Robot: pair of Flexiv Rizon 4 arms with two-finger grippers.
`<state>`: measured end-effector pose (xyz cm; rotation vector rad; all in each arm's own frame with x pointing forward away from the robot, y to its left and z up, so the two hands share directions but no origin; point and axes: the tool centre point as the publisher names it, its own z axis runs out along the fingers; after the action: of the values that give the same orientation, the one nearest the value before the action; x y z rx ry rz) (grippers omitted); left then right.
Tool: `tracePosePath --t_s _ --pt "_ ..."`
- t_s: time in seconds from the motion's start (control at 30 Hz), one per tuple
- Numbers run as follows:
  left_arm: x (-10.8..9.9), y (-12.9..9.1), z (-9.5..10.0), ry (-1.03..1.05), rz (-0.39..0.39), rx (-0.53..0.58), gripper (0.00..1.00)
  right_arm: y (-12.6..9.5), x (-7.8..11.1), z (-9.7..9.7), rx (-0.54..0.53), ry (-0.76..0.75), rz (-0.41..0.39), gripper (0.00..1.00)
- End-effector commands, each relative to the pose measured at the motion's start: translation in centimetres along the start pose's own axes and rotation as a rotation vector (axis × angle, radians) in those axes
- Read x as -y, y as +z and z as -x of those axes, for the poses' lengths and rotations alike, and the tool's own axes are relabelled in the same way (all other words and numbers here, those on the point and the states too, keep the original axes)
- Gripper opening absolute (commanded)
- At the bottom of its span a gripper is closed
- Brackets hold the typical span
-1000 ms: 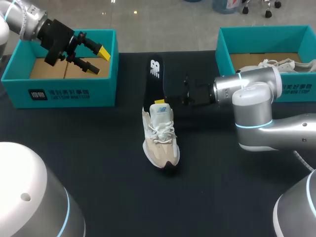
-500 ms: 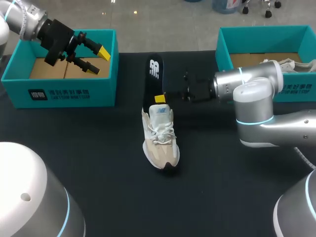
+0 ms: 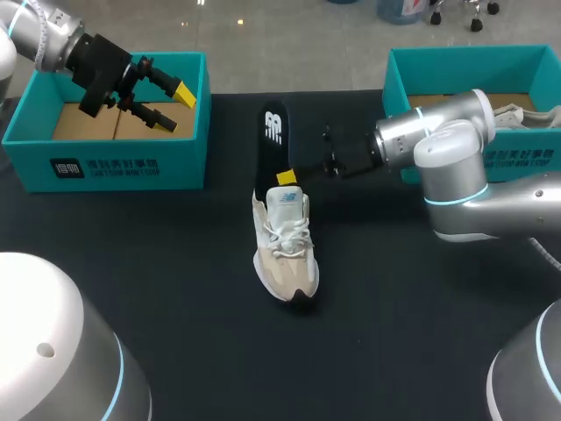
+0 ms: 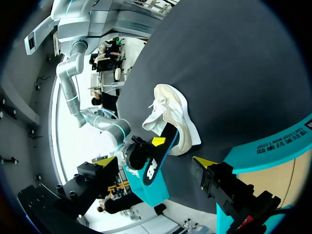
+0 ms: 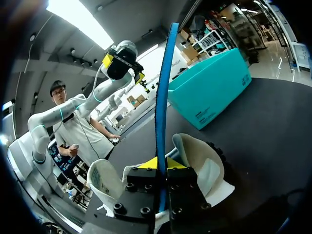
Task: Take the shoe out of the shoebox, open the shoe tongue, remove and reinsert the insole, then place the shoe into the shoebox
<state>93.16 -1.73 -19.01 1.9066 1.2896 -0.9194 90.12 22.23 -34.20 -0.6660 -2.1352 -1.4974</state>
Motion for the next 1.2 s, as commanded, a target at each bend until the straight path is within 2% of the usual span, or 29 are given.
tracePosePath --t_s 0.03,0.5,0.53,0.63,0.77,0.93,1.0,1.07,1.13,1.2 --pt "0.0 0.0 0.0 0.001 -0.001 -0.003 1.0 0.4 0.4 -0.1 0.004 0.008 -0.019 0.0" --pt "0.0 0.0 0.0 0.001 -0.001 -0.003 1.0 0.9 1.9 -0.7 0.005 0.045 -0.05 0.0" --pt "0.0 0.0 0.0 0.001 -0.001 -0.003 1.0 0.7 1.6 -0.8 0.007 0.039 -0.046 0.14" --pt "0.0 0.0 0.0 0.001 -0.001 -0.003 1.0 0.4 0.8 -0.9 0.02 0.017 -0.039 0.32" --pt "0.0 0.0 0.0 0.001 -0.001 -0.003 1.0 0.1 0.0 -1.1 0.025 -0.007 -0.039 0.35" --pt "0.0 0.0 0.0 0.001 -0.001 -0.003 1.0 0.2 -0.6 -1.3 0.021 -0.022 -0.04 0.34" --pt "0.0 0.0 0.0 0.001 -0.001 -0.003 1.0 0.1 -0.8 -1.2 0.019 -0.025 -0.041 0.3" --pt "0.0 0.0 0.0 0.001 -0.001 -0.003 1.0 0.2 -0.9 -1.1 0.014 -0.027 -0.041 0.21" --pt "0.0 0.0 0.0 0.001 -0.001 -0.003 1.0 0.3 -0.8 -0.9 0.002 -0.024 -0.05 0.0" --pt "0.0 0.0 0.0 0.001 -0.001 -0.003 1.0 0.4 -0.6 -0.8 -0.006 -0.019 -0.063 0.0"
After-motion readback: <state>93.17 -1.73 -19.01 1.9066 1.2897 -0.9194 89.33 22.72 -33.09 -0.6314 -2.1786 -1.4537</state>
